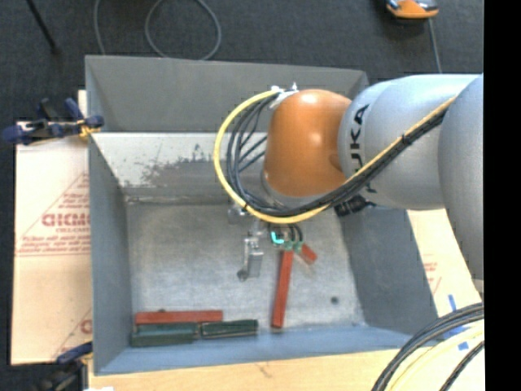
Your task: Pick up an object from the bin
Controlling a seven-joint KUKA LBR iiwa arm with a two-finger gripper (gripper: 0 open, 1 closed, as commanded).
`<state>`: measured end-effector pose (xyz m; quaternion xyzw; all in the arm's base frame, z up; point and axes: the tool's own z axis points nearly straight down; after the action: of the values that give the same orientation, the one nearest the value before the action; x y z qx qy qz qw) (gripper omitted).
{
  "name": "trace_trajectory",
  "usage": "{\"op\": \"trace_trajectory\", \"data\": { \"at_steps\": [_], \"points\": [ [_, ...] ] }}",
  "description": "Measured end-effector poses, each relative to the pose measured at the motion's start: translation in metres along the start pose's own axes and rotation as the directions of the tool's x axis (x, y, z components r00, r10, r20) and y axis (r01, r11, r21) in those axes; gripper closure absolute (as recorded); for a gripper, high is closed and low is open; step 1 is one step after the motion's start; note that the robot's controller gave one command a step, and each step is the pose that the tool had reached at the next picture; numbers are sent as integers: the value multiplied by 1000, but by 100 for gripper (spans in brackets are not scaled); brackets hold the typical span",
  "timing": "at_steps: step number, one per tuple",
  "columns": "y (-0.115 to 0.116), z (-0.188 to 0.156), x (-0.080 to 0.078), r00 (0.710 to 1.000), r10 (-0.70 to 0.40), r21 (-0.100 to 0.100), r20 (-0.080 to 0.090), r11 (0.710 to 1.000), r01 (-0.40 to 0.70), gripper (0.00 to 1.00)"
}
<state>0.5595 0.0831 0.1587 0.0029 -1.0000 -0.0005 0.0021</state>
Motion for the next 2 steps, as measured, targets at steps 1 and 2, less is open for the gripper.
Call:
{"op": "trace_trajectory", "data": {
  "at_steps": [1,2],
  "points": [
    [-45,77,68,980,-199,2,-2,980,199,0],
    [-187,66,67,965,-263,8,8,965,263,0]
  ]
}}
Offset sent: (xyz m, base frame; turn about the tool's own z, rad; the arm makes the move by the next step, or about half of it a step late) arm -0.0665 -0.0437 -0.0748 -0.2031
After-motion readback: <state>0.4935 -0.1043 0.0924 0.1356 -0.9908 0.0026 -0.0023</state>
